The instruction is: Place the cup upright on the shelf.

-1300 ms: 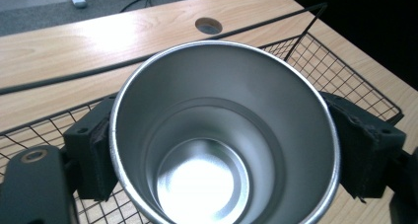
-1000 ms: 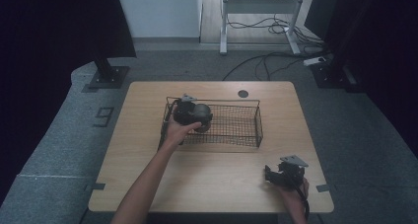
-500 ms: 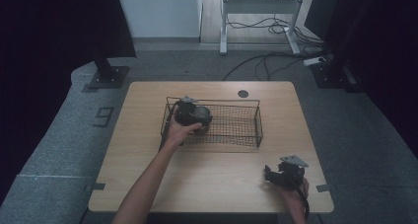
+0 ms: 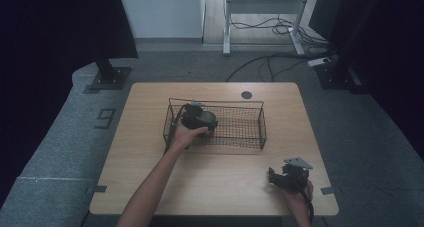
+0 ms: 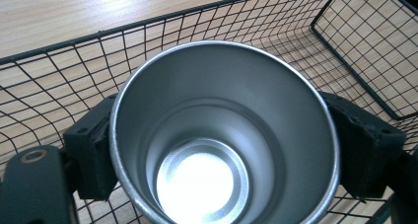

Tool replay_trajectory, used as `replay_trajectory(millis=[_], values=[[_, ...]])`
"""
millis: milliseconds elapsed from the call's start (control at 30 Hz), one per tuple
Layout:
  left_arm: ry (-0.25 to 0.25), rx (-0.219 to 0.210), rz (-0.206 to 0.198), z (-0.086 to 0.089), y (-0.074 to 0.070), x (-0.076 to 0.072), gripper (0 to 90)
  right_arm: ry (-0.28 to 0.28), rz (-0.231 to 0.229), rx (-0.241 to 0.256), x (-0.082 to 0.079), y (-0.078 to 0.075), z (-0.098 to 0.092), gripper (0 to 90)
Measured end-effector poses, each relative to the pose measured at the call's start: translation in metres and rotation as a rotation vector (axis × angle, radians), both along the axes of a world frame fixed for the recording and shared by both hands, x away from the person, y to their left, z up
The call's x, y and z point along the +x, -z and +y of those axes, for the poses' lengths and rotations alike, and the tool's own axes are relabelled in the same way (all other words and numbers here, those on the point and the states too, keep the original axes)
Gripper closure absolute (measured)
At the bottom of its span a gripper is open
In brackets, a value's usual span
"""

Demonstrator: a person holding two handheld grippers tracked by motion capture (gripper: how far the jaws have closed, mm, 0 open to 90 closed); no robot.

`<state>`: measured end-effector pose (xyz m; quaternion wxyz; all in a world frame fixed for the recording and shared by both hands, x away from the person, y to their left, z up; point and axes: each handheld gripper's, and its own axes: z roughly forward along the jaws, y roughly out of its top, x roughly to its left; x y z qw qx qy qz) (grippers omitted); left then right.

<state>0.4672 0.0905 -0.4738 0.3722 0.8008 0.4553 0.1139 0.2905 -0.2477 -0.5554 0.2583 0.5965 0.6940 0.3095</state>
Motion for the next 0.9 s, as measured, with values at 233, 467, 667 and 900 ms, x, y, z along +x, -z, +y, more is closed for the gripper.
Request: replay_trajectory(millis=[233, 467, 667, 900], values=[[-0.012, 0.015, 0.017, -0.0016, 0.0030, 0.0015, 14.0, 0.000, 0.000, 0.000, 0.0000, 0.0000, 0.0000, 12.1], [-0.009, 0.047, 0.052, -0.0044, 0.0087, 0.0039, 13.9, 0.000, 0.000, 0.000, 0.0000, 0.0000, 0.0000, 12.1], [-0.012, 0.047, 0.078, -0.0033, 0.0093, 0.0054, 13.4, 0.000, 0.000, 0.000, 0.0000, 0.0000, 0.0000, 12.1], [-0.014, 0.032, 0.081, -0.0001, 0.0060, 0.0049, 11.7, 0.000, 0.000, 0.000, 0.0000, 0.0000, 0.0000, 12.1]])
